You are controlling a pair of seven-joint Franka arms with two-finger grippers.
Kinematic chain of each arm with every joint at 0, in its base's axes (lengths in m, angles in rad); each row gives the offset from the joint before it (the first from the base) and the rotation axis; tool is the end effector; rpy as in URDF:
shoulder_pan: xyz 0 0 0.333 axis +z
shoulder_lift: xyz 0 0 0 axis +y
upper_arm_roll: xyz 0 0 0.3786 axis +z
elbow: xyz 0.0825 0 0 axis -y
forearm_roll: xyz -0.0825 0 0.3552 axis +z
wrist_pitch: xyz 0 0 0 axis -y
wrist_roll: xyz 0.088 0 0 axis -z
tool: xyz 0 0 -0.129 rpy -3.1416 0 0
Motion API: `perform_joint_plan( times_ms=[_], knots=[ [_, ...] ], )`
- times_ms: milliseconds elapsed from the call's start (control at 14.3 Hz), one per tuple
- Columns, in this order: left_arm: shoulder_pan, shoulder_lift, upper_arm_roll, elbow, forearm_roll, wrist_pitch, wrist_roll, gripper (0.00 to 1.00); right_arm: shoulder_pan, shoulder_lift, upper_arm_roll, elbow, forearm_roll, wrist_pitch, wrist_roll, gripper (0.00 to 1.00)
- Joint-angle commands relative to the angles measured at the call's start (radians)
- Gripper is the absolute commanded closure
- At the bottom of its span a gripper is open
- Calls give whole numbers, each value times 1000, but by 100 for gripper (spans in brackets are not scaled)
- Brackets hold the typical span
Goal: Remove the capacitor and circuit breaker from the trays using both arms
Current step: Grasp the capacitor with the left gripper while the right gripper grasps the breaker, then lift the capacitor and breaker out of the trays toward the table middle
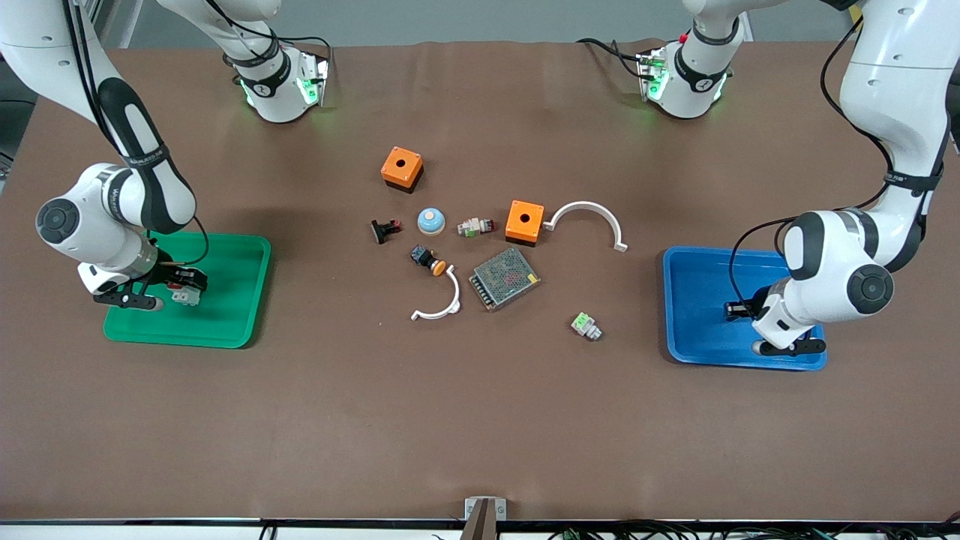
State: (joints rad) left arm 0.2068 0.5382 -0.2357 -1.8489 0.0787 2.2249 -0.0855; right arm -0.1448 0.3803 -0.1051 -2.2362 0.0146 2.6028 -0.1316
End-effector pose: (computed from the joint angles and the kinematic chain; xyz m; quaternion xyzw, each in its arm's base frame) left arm 0.6351 -0.0004 0.2798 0.9968 0.0137 -0.0743 0.0274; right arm 0.5361 -0.1357 0.2589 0.9979 -0.0618 -0.0086 0.0144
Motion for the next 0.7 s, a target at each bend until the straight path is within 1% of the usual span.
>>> perform_joint_plan(
  times_ms=[0,140,279,349,419,488,558,628],
  knots=[
    [-6,-96,-80,-15,24,-106,-121,100,-16,-17,12,0,10,-4,-29,100],
    [-6,-116,-157,-24,24,-155,-254,100,-6,-26,15,29,10,-36,-26,100],
    [-18,-119,-230,-35,24,-159,-395,100,24,-43,18,114,10,-238,-22,100],
    [-49,-115,-244,-35,26,-159,-468,100,45,-55,30,159,11,-316,-20,100],
    [-97,-109,-244,-33,26,-153,-541,100,72,-72,45,179,13,-355,-19,100],
    [-140,-103,-244,-32,26,-145,-603,100,108,-87,56,185,24,-371,1,100],
    [-165,-92,-244,-32,26,-136,-647,100,155,-90,62,185,54,-371,65,100],
    [-181,-83,-246,-32,26,-116,-680,100,227,-89,64,185,74,-363,170,100]
  ],
)
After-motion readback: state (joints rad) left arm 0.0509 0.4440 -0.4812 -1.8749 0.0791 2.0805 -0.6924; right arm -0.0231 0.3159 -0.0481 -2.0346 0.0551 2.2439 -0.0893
